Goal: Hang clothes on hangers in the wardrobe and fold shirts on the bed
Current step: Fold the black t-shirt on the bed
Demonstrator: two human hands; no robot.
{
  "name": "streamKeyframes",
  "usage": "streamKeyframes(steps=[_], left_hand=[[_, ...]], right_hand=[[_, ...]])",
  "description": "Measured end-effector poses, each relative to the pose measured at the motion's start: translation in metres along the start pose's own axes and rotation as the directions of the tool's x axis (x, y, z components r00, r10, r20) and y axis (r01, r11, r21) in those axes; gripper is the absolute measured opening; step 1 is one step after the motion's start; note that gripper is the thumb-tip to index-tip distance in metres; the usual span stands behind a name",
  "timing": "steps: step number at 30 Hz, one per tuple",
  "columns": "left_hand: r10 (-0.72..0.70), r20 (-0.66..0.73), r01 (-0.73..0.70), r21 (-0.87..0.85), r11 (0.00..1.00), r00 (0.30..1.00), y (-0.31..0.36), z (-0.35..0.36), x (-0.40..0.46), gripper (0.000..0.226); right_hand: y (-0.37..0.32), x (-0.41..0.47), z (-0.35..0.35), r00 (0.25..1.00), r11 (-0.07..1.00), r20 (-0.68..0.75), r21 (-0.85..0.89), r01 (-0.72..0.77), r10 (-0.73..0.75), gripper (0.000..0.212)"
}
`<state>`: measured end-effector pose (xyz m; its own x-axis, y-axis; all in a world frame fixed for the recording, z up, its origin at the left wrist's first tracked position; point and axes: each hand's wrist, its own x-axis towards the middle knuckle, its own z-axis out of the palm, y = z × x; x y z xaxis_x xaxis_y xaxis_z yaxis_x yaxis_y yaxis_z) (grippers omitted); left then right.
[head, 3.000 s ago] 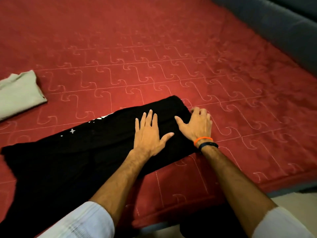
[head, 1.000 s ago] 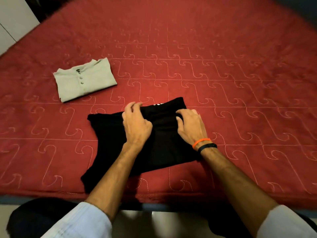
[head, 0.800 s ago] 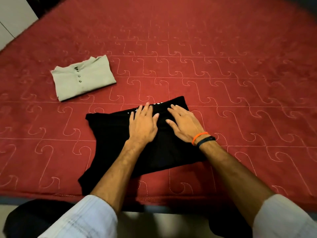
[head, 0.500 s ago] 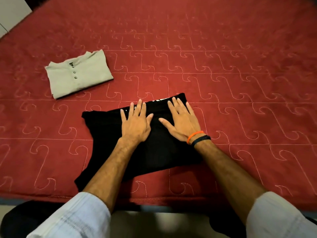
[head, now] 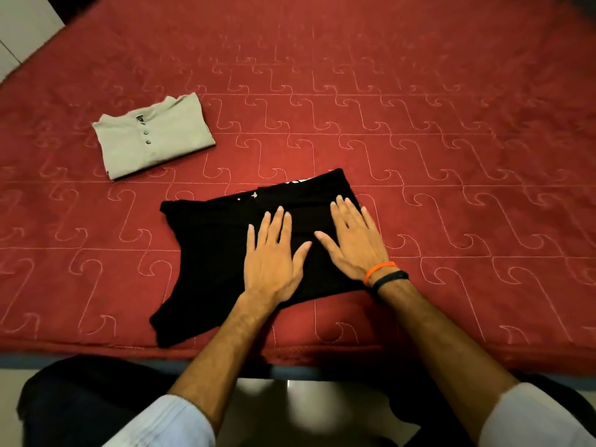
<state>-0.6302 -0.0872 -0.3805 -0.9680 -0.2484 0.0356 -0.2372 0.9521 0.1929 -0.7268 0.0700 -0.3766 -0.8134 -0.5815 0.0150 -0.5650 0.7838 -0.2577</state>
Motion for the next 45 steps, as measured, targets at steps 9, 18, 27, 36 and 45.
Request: streamKeyframes(steps=[9, 18, 27, 36, 45], left_hand=[[-0.034, 0.113, 0.034, 0.007, 0.999, 0.993, 0.005, -0.015, 0.006, 0.078], [-0.113, -0.069, 0.066, -0.481, 0.874, 0.991, 0.007, -0.055, 0.018, 0.055], [-0.351, 0.382, 0.382, -0.921, -0.073, 0.855, -0.035, -0.105, 0.024, 0.05], [-0.496, 0.294, 0.31, -0.949, -0.051, 0.817, -0.118, -0.109, -0.008, 0.039], [-0.755, 0.111, 0.614, -0.664, 0.427, 0.646, -0.165, -0.079, -0.043, 0.063]], right_hand=[[0.01, -0.012, -0.035, 0.861, 0.801, -0.103, 0.436, -0.41, 0.497, 0.054], [-0.002, 0.013, -0.063, 0.884, 0.554, 0.292, 0.695, -0.459, 0.366, 0.059], [-0.124, 0.016, -0.076, 0.994, 0.736, 0.109, 0.674, -0.064, -0.014, 0.049], [-0.155, 0.02, -0.037, 0.982, 0.849, -0.181, 0.526, 0.052, 0.052, 0.035], [-0.155, 0.013, 0.02, 0.954, 0.971, 0.182, 0.067, 0.23, -0.238, 0.077]])
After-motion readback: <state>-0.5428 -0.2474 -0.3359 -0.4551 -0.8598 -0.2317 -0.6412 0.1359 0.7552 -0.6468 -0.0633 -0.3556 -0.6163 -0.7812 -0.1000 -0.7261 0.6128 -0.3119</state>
